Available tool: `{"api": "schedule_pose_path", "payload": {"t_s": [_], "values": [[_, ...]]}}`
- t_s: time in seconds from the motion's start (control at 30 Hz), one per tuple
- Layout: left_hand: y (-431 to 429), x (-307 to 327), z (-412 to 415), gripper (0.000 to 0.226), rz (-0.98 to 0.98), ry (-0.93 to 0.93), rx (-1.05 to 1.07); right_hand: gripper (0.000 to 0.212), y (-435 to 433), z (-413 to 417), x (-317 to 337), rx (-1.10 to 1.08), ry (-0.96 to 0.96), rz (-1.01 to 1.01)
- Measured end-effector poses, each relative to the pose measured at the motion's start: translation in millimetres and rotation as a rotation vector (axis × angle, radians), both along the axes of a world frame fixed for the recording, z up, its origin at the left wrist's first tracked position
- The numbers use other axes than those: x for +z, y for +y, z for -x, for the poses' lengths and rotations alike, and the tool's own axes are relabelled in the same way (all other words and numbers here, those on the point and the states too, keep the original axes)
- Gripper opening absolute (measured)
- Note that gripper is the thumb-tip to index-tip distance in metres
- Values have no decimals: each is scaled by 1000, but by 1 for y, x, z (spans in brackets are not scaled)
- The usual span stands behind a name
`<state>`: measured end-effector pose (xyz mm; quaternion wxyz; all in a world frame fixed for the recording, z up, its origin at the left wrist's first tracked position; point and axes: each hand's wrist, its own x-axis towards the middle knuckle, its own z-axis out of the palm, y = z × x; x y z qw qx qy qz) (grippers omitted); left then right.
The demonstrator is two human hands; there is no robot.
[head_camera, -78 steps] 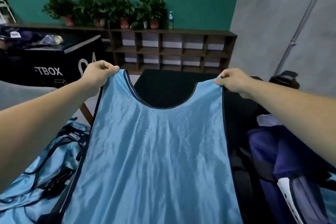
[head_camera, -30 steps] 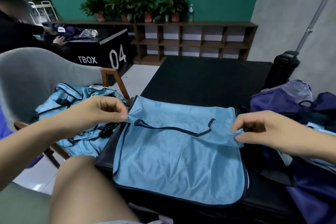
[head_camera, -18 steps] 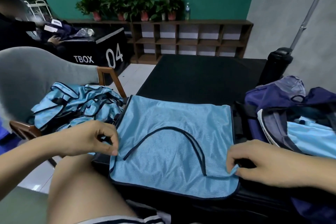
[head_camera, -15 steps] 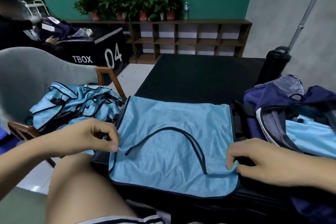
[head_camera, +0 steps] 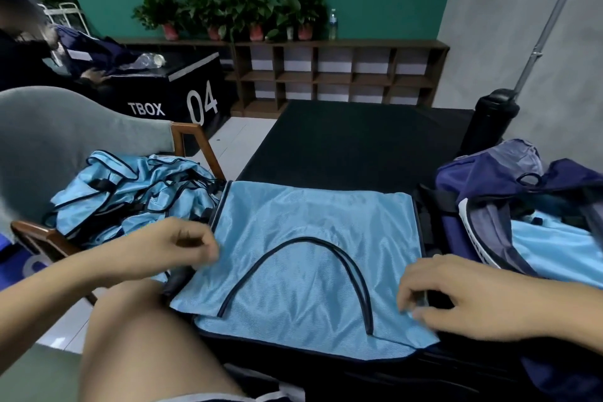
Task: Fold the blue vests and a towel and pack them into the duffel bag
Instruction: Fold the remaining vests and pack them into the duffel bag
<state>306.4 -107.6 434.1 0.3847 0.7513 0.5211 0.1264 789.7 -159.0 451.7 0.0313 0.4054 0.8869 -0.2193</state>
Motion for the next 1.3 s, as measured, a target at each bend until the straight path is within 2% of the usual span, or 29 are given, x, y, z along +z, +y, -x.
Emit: {"api": "schedule_pose_path", "payload": {"t_s": [0.03,0.13,0.23,0.37,0.6,0.67,0.73,0.93,1.17,1.3], "values": [[6,0,-2,4,-63,10,76,13,5,-1,0,-14,17,-31],[29,-3,-10,12,-217,55,362,30,23,-9,-4,-26,-56,-200],[50,-11,-16,37,-196,227,502,53,37,-14,-13,6,-259,-351],[69,-17,-26,36,-100,387,443,60,42,-19,-26,45,-358,-437],[108,-18,-37,25,-27,392,431,36,50,-22,-34,105,-313,-583],[126,-17,-39,30,-43,413,431,25,52,-18,-35,134,-287,-593],[145,-17,-42,38,-77,451,436,22,55,-13,-35,154,-278,-608],[203,-19,-66,35,-182,553,425,11,58,9,-39,229,-215,-604],[254,-24,-110,34,-373,657,405,17,57,52,-65,256,-89,-741],[281,-29,-141,26,-445,632,366,40,56,77,-76,277,-8,-834]]}}
